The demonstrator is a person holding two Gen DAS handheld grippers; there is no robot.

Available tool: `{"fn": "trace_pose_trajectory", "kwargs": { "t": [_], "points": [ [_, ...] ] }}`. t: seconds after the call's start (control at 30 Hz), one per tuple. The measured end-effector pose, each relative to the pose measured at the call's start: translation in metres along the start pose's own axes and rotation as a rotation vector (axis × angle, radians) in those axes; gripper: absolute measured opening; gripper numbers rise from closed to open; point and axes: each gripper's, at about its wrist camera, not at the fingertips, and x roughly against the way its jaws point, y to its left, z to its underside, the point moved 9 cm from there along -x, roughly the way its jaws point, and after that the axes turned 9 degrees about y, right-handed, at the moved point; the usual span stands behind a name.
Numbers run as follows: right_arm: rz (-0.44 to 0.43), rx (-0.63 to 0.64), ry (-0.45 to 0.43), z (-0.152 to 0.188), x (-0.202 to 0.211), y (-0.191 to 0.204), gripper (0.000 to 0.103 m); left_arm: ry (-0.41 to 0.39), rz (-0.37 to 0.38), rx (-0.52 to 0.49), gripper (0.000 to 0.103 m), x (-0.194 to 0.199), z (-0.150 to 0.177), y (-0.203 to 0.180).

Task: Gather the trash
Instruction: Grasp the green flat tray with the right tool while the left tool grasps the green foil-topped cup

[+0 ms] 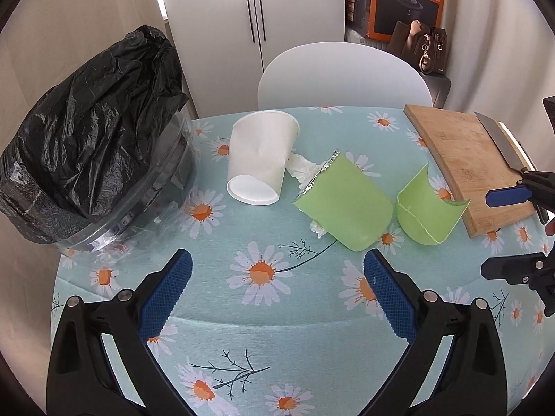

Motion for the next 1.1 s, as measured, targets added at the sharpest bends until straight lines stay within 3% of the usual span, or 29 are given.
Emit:
{"fn": "trace_pose_trajectory", "kwargs": {
  "t": [0.43, 0.6, 0.8, 0.83, 0.97, 1.1],
  "points": [
    [0.005, 0.064, 0.076, -0.05, -0.043, -0.011, 0.095, 0.039, 0.021, 0.003, 0.097, -0.035, -0.001, 0.012],
    [0.045, 0.074, 0.109, -0.054, -0.062, -0.02, 0.095, 0.053, 0.04, -0.025, 0.097, -0.042, 0.004, 0.008],
    [0.023, 0.058, 0.098, -0.059, -0.069, -0.022, 0.093, 0.07, 0.059, -0.049, 0.097, -0.049, 0.01, 0.006],
    [0.026, 0.062, 0.094, -0.06, -0.069, -0.021, 0.08, 0.074, 0.059, -0.051, 0.097, -0.05, 0.012, 0.006],
    [0.042, 0.1, 0.117, -0.054, -0.07, -0.017, 0.081, 0.09, 0.053, -0.069, 0.097, -0.054, 0.018, 0.006],
    [-0.003, 0.04, 0.088, -0.05, -0.061, -0.016, 0.081, 0.083, 0.062, -0.086, 0.097, -0.054, 0.017, 0.003]
  ]
}}
